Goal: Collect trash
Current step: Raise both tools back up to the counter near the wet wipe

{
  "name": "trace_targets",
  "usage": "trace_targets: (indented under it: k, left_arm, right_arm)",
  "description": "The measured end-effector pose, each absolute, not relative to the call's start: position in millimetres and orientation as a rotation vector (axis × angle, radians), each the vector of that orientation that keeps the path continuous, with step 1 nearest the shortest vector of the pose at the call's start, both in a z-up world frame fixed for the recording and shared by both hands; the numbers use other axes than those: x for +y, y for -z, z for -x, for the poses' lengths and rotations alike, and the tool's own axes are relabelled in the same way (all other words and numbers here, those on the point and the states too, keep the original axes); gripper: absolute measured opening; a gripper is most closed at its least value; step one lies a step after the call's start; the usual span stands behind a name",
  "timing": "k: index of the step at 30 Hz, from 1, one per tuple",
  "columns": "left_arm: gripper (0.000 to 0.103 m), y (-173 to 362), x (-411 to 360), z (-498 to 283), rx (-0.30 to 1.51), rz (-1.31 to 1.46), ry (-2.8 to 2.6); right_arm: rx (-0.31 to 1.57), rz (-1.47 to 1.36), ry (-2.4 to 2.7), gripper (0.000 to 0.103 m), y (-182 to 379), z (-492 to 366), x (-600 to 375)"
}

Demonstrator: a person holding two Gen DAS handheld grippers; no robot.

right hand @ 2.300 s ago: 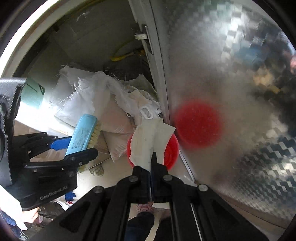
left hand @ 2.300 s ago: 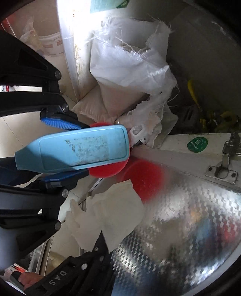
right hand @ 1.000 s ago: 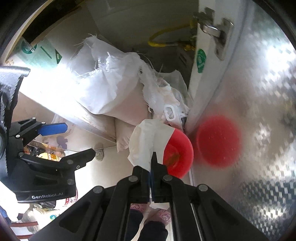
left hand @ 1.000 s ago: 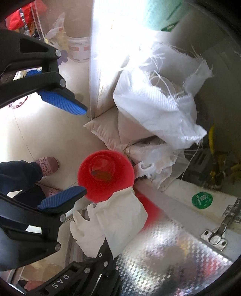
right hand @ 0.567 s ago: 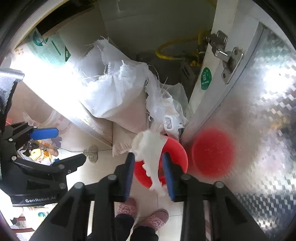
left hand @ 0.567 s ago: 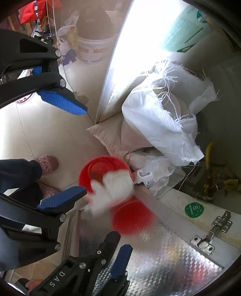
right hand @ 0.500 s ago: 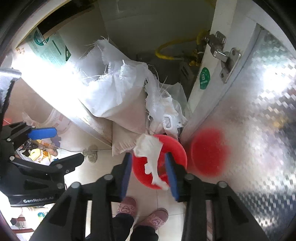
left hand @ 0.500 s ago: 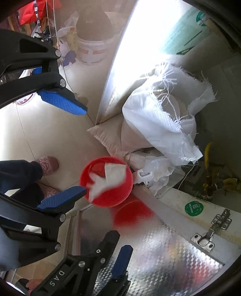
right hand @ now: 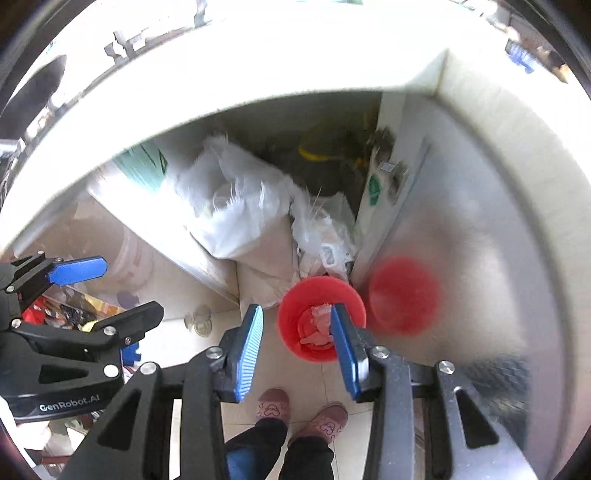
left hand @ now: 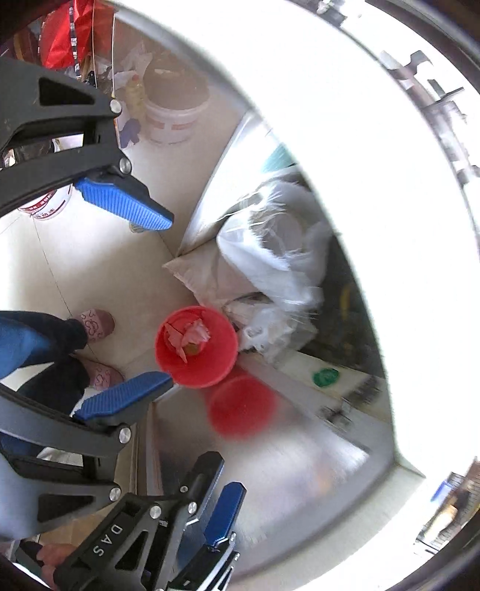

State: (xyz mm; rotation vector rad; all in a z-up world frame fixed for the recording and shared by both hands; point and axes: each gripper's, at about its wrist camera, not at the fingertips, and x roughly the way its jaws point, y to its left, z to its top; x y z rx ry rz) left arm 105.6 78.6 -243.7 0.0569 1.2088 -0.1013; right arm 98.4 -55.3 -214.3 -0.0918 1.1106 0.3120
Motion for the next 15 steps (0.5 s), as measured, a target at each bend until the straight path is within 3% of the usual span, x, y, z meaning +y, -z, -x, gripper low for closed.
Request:
trace_targets:
  k: [15]
  left_arm:
    - [0.078,93,53,-101,1.001,-0.077,0.224]
  right_arm:
    - [0.913,0.071,-0.111,0.063,70,-71,-92]
